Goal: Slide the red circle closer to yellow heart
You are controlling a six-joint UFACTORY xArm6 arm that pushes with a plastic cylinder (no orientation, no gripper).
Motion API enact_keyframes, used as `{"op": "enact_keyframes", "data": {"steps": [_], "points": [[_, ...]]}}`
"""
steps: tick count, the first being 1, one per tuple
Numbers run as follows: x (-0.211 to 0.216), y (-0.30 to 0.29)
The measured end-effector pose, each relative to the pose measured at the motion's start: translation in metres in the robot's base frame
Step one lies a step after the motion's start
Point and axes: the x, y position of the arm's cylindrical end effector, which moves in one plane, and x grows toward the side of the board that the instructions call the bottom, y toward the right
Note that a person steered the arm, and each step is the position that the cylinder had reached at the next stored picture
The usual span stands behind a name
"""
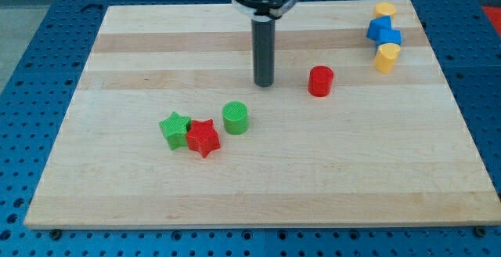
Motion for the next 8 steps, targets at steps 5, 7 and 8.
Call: {"op": "enact_keyframes", "data": {"steps": [5, 7, 8], "points": [[0.036, 0.131], [0.044, 0.166], [0.021, 0.174]]}}
